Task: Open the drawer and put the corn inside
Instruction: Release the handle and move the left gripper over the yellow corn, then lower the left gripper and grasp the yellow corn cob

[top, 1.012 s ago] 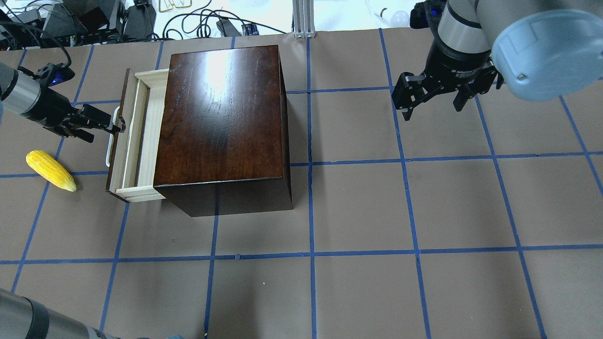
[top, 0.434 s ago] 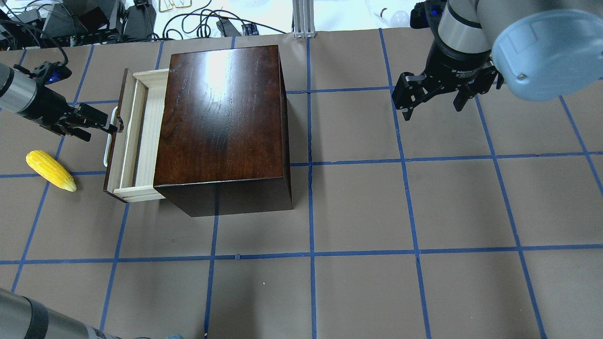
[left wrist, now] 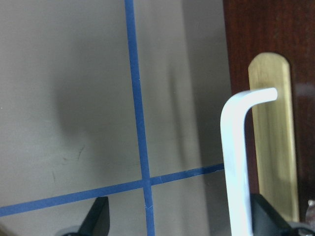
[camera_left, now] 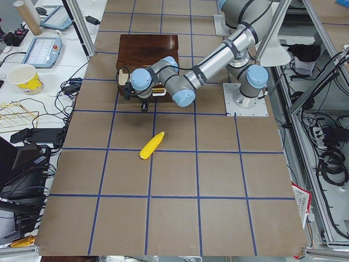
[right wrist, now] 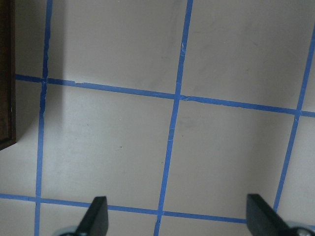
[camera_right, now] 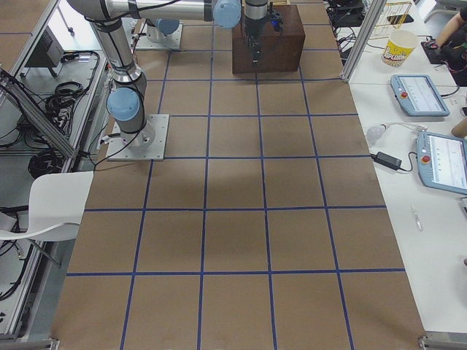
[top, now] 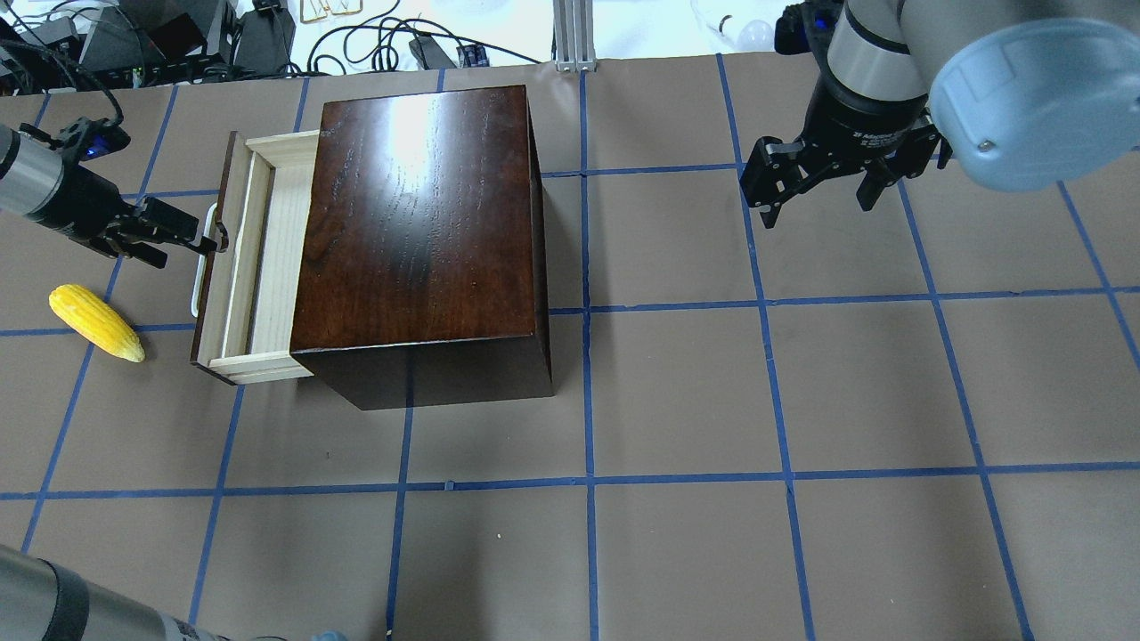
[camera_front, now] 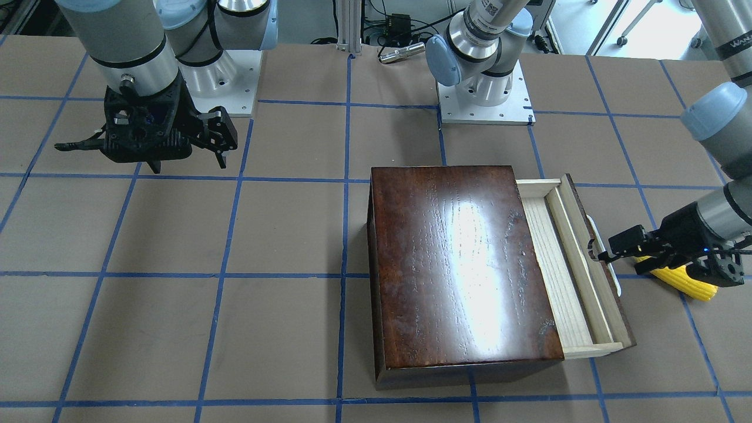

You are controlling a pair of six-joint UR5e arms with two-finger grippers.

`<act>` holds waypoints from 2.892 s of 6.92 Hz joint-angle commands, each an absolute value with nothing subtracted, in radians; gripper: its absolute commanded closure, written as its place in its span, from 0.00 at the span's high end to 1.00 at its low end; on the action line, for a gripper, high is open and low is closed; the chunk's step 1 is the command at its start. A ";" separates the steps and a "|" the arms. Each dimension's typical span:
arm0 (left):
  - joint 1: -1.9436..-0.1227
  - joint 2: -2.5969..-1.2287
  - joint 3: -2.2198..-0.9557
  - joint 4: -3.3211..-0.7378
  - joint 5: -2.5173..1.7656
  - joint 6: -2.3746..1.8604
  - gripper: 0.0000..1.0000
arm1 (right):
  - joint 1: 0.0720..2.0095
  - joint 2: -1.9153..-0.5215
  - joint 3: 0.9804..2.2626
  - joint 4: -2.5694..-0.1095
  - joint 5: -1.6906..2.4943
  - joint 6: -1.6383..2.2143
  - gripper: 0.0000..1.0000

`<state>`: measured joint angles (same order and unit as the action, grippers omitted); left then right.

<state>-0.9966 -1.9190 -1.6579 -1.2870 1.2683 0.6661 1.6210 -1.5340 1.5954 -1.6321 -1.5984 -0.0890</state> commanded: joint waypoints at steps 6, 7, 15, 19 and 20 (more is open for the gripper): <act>-0.996 -1.891 -1.513 -1.411 1.330 0.658 1.00 | 1.621 -1.534 1.595 -1.632 -1.598 -0.089 1.00; -0.979 -1.897 -1.511 -1.411 1.336 0.655 1.00 | 1.621 -1.534 1.595 -1.632 -1.598 -0.089 1.00; -0.865 -2.002 -1.526 -1.315 1.449 0.295 1.00 | 1.621 -1.534 1.595 -1.632 -1.598 -0.089 1.00; -0.793 -2.101 -1.528 -1.172 1.466 0.298 1.00 | 1.618 -1.534 1.595 -1.632 -1.598 -0.089 1.00; -0.793 -2.129 -1.528 -1.140 1.465 0.295 1.00 | 1.618 -1.534 1.595 -1.632 -1.598 -0.089 1.00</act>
